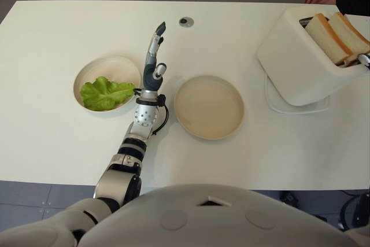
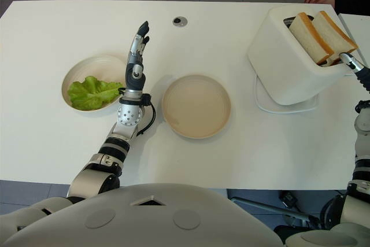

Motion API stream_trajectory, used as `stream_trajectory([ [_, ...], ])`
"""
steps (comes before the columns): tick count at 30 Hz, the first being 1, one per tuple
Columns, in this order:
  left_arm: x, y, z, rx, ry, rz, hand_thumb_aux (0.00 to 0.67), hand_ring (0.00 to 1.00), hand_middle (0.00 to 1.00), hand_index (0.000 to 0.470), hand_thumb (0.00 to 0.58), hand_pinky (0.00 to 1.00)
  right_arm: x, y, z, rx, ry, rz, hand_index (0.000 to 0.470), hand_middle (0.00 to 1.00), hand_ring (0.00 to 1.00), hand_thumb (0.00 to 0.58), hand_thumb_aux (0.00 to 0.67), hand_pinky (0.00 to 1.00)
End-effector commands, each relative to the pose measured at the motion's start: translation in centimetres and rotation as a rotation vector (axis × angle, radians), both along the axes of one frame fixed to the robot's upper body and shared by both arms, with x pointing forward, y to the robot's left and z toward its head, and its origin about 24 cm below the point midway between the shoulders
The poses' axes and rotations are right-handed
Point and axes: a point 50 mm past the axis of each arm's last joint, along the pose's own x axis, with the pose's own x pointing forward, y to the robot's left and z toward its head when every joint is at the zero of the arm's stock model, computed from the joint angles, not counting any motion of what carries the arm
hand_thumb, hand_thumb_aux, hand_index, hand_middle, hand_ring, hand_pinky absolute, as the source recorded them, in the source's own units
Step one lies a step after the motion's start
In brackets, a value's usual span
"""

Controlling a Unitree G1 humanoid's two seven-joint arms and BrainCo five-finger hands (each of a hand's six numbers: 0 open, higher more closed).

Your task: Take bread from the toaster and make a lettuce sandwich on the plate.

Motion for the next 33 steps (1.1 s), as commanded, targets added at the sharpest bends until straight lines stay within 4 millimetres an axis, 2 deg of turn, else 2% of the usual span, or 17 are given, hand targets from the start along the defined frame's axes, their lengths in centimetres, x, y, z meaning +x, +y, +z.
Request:
stream_trajectory([
  [1,-0.1,-0.2,-0.1,-0.002,0.010,0.000,0.000,0.00,0.00,0.000,0.000,0.00,1.0,1.3,0.9,-0.041,0.054,0.074,0.000,0.00,0.00,0.000,0.000,0.00],
  [2,-0.2,-0.2,0.0,-0.001,0.010,-0.001,0.000,0.00,0.00,0.000,0.000,0.00,1.3,1.4,1.1,-0.047,0.061,0.084,0.055,0.00,0.00,0.128,0.079,0.00],
  [3,-0.2,-0.2,0.0,-0.001,0.009,-0.002,0.000,0.00,0.00,0.000,0.000,0.00,1.5,1.6,1.3,-0.054,0.068,0.091,0.232,0.00,0.00,0.432,0.331,0.00],
  [4,-0.2,-0.3,0.0,-0.001,0.009,-0.003,0.000,0.00,0.00,0.000,0.000,0.00,1.7,1.8,1.4,-0.059,0.069,0.100,0.293,0.00,0.00,0.498,0.418,0.00],
  [5,-0.2,-0.3,0.0,-0.001,0.010,-0.004,0.000,0.00,0.00,0.000,0.000,0.00,1.9,2.0,1.6,-0.067,0.064,0.110,0.470,0.18,0.18,0.580,0.670,0.18],
  [9,-0.1,-0.4,0.0,0.002,0.013,-0.006,0.000,0.00,0.00,0.000,0.000,0.00,2.2,3.5,2.4,-0.101,0.004,0.173,0.470,1.00,1.00,0.580,0.670,1.00],
  [13,-0.1,-0.3,-0.1,0.005,0.018,-0.007,0.000,0.00,0.00,0.000,0.000,0.00,2.1,4.7,3.3,-0.129,-0.091,0.210,0.470,1.00,1.00,0.580,0.670,1.00],
  [17,0.0,-0.3,-0.1,0.006,0.021,-0.004,0.000,0.00,0.00,0.000,0.000,0.00,1.3,5.8,6.2,-0.223,-0.376,0.217,0.470,1.00,1.00,0.580,0.670,1.00],
  [20,0.1,-0.1,-0.1,0.003,0.021,0.003,0.000,0.00,0.00,0.000,0.000,0.00,-0.3,9.1,9.0,-0.254,-0.686,0.382,0.470,1.00,1.00,0.580,0.670,1.00],
  [22,0.1,0.1,-0.1,-0.002,0.018,0.013,0.000,0.00,0.00,0.000,0.000,0.00,-0.1,11.8,9.1,-0.084,-0.708,0.576,0.470,1.00,1.00,0.580,0.670,1.00],
  [24,0.2,0.2,0.0,-0.007,0.014,0.022,0.000,0.00,0.00,0.000,0.000,0.00,0.6,14.2,7.7,0.161,-0.582,0.768,0.470,1.00,1.00,0.580,0.670,1.00],
  [27,0.4,0.2,0.1,-0.013,0.010,0.024,0.000,0.00,0.00,0.000,0.000,0.00,1.3,17.3,3.7,0.501,-0.266,0.987,0.470,1.00,1.00,0.580,0.670,1.00],
  [31,0.6,0.1,0.3,-0.020,0.005,0.023,0.000,0.00,0.00,0.000,0.000,0.00,1.7,20.1,-2.6,0.798,0.137,1.106,0.470,1.00,1.00,0.580,0.670,1.00],
  [33,0.6,0.0,0.3,-0.021,0.003,0.021,0.000,0.00,0.00,0.000,0.000,0.00,1.8,21.0,-5.1,0.847,0.283,1.108,0.470,1.00,1.00,0.580,0.670,1.00],
])
